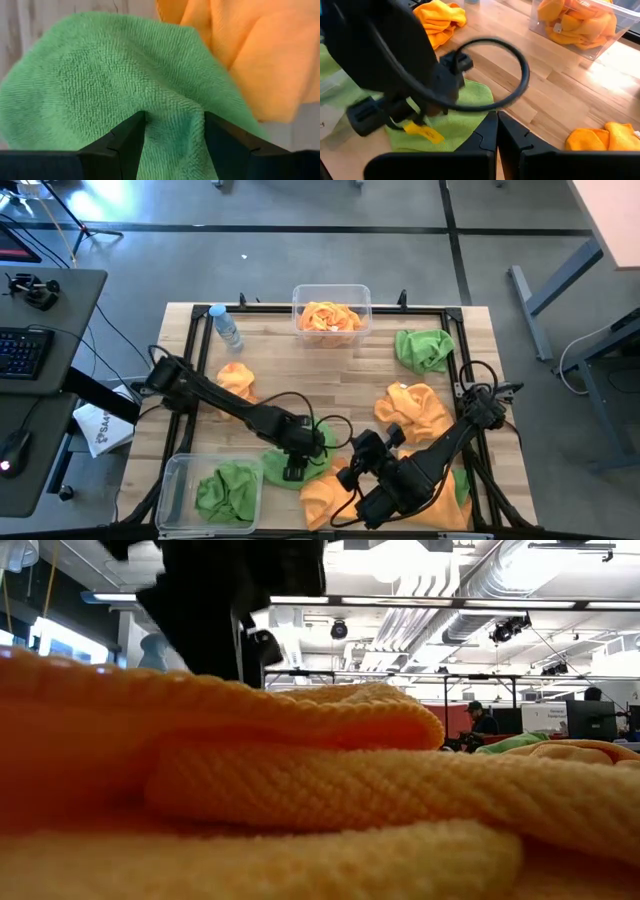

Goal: Sort microfiber towel by color & place in baskets
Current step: Put the green towel into the bottom transparent bin

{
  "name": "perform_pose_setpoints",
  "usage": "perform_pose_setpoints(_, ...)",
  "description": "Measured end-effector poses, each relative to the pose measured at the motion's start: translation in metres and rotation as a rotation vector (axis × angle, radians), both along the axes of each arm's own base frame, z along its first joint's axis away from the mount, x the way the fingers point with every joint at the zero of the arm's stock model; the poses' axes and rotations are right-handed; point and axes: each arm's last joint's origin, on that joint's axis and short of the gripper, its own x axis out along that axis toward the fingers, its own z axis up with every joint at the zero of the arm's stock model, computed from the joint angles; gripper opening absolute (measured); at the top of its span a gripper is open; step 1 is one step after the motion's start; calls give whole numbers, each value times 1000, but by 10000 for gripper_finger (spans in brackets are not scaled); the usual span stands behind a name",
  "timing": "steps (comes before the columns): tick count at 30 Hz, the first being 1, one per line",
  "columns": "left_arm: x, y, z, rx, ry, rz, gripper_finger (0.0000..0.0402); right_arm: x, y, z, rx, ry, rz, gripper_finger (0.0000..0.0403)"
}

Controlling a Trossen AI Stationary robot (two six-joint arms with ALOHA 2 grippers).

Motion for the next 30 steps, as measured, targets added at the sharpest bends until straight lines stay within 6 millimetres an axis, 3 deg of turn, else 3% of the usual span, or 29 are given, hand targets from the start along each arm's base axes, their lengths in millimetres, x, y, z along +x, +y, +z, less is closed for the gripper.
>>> perform_pose_setpoints(3, 4, 1, -9, 13, 25, 5, 157, 0, 0, 0, -5, 3, 1, 0)
perform_pose_setpoints(8, 4, 11, -11, 27, 67, 31, 31, 0, 0, 0, -9, 2, 4, 0)
perform_pose_setpoints(10, 1, 17, -3, 24, 68, 49, 13, -1, 1, 0, 6, 10, 9, 0)
perform_pose_setpoints(15, -9, 29, 53, 0, -85, 89, 5, -11, 14, -10, -50, 25, 44, 0)
perform_pose_setpoints(21, -47, 45, 134, -13, -311, 189, 1, -49, 25, -32, -57, -18, 12, 0)
perform_pose_setpoints(25, -79, 52, 179, -27, -464, 257, 1, -79, 21, -54, -9, -72, -11, 0)
perform_pose_setpoints(30, -116, 47, 226, -40, -585, 246, 1, -108, 2, -73, 155, -189, 81, 0)
